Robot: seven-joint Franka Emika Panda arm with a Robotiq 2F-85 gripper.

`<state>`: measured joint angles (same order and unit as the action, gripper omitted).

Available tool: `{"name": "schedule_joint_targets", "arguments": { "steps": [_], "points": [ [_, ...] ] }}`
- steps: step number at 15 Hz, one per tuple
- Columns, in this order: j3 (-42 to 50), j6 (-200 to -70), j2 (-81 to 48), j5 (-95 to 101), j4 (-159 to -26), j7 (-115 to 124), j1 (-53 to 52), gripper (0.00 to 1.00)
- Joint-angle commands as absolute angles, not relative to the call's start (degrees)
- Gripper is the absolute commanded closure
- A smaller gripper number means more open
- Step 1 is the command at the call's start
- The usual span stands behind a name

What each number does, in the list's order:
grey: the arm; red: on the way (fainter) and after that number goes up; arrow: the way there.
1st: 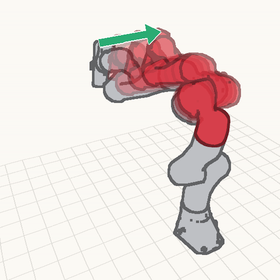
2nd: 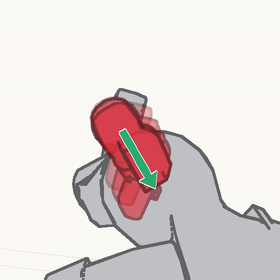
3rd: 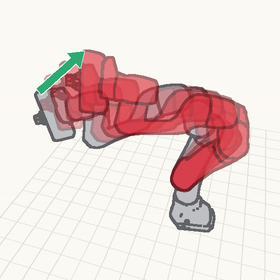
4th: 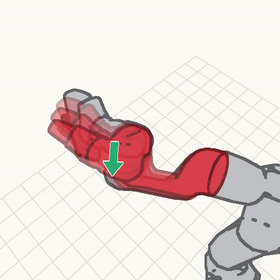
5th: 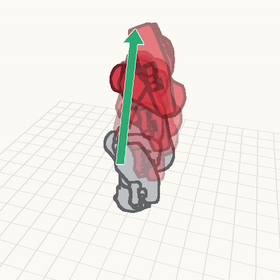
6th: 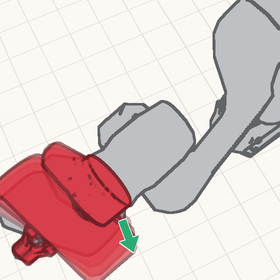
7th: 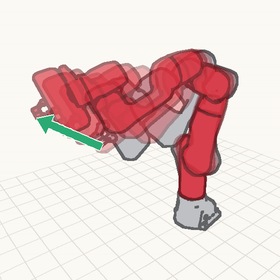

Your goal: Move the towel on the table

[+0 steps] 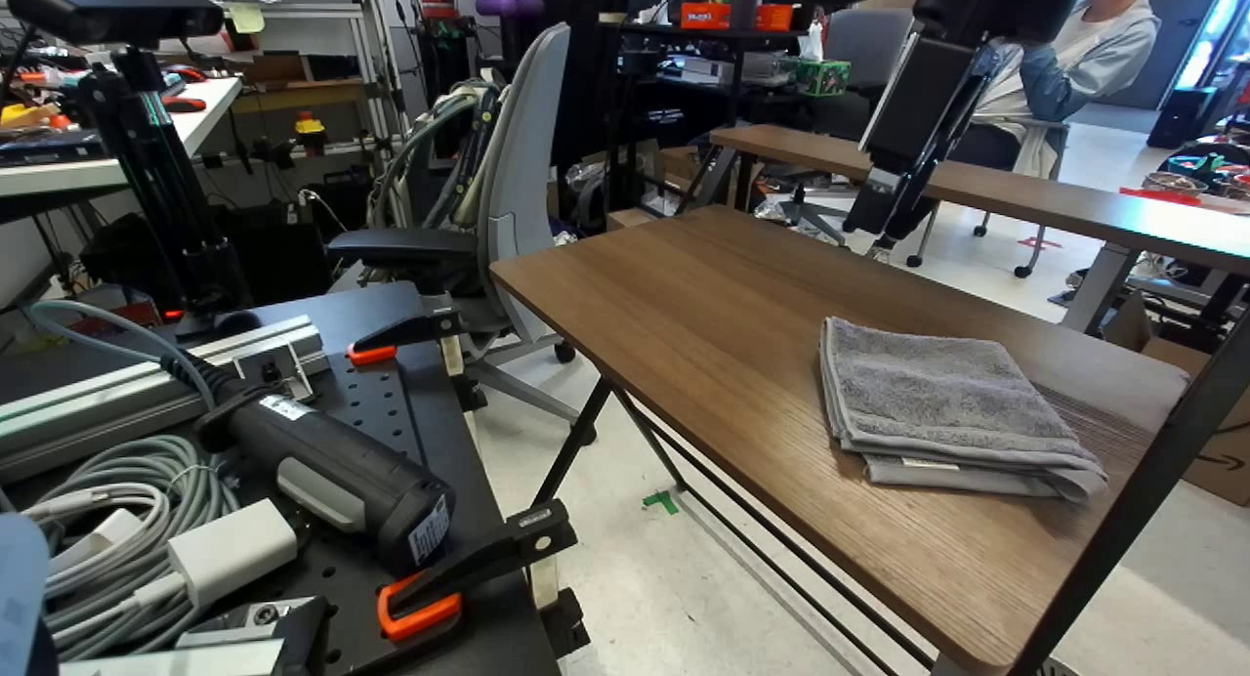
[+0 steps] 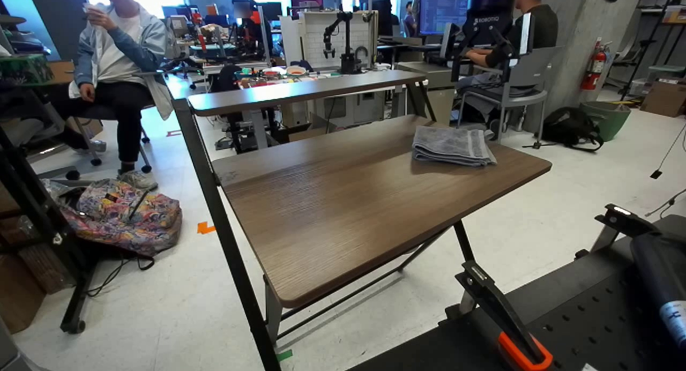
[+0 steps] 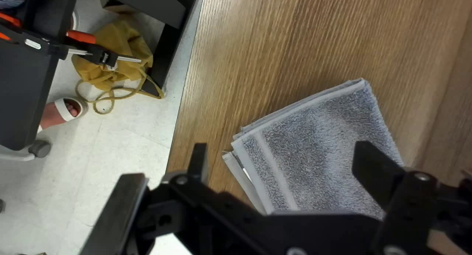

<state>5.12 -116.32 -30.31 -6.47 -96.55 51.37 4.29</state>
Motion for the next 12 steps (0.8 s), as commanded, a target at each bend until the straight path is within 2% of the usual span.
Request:
{"name": "schedule_joint_targets", "arguments": {
  "steps": [1, 6, 12],
  "points": [
    [6.1, -115.9, -30.4, -6.9, -96.1, 51.1, 3.4, 0.0],
    [7.1, -127.0, -35.4, -8.0, -93.9, 61.3, 2.0, 0.0],
    [7.5, -126.8, -45.4, -7.2, -85.7, 67.7, 1.3, 0.0]
  ]
}}
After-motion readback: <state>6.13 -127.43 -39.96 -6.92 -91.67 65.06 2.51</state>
